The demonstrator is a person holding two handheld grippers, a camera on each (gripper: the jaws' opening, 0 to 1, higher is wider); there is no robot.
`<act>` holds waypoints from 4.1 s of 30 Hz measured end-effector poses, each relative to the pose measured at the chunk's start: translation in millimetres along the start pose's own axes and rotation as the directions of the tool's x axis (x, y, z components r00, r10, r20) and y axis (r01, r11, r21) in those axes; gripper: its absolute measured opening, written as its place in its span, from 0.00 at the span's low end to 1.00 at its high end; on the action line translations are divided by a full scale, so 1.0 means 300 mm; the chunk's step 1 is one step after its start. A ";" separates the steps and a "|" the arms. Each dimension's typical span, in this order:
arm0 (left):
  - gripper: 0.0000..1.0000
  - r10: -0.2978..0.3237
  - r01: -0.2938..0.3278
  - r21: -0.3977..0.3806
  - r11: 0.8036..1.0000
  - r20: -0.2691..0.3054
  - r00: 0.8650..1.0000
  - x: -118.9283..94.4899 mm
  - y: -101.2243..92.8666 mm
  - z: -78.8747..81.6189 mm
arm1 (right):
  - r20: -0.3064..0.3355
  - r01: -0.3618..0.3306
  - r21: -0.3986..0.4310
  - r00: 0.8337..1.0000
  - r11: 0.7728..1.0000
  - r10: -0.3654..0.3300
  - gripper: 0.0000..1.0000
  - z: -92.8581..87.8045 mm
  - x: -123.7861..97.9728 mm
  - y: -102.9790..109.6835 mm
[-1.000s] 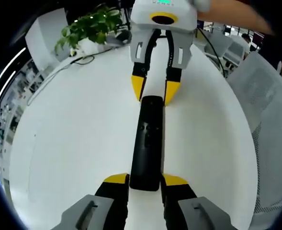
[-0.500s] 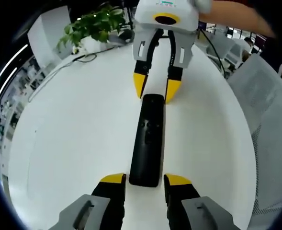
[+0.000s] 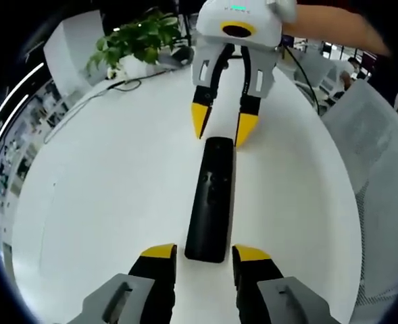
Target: Press the specified remote control buttons in sequence, fully releasing each button before pressing the next.
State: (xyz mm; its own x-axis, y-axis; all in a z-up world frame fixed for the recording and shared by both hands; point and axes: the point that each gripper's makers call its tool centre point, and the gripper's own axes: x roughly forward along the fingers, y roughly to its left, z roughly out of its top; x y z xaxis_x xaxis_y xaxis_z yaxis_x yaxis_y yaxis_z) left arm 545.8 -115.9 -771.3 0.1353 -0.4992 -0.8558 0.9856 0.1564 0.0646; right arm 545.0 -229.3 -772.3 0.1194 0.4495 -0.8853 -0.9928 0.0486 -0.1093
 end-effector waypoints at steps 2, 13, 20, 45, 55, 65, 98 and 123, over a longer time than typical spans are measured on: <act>0.33 0.000 0.000 -0.002 1.000 0.006 1.000 -0.003 -0.003 0.002 | 0.003 0.004 0.004 1.000 1.000 -0.004 0.24 0.000 -0.003 0.002; 0.35 0.015 -0.015 -0.016 1.000 0.024 1.000 -0.022 -0.029 0.005 | 0.009 0.016 0.017 1.000 1.000 -0.016 0.26 0.000 -0.024 0.023; 0.36 0.032 -0.032 -0.016 0.999 0.038 0.999 -0.037 -0.042 0.011 | 0.018 0.027 0.018 0.999 0.999 -0.027 0.27 0.009 -0.032 0.033; 0.46 0.076 -0.069 -0.065 0.996 0.109 0.991 -0.065 -0.101 0.016 | 0.078 0.079 0.067 0.993 0.995 -0.085 0.32 0.018 -0.061 0.089; 0.47 0.095 -0.084 -0.089 0.992 0.129 0.987 -0.078 -0.121 0.014 | 0.102 0.096 0.082 0.989 0.992 -0.104 0.33 0.031 -0.073 0.113; 0.49 0.110 -0.095 -0.106 0.990 0.146 0.983 -0.097 -0.143 0.015 | 0.128 0.114 0.096 0.984 0.989 -0.126 0.35 0.044 -0.083 0.135; 0.51 0.162 -0.113 -0.201 0.973 0.248 0.955 -0.112 -0.207 0.035 | 0.217 0.146 0.202 0.958 0.969 -0.189 0.37 0.047 -0.101 0.195; 0.52 0.227 -0.141 -0.267 0.953 0.324 0.918 -0.153 -0.277 0.055 | 0.305 0.173 0.260 0.919 0.950 -0.251 0.39 0.092 -0.153 0.261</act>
State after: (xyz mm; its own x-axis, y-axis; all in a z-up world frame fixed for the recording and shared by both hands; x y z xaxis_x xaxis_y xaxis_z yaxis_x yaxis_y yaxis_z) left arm 459.4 -120.2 -729.0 0.3811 -0.6990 -0.6051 0.8931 0.4477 0.0454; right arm 461.5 -221.5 -727.8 0.3569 0.6727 -0.6482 -0.9241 0.3558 -0.1395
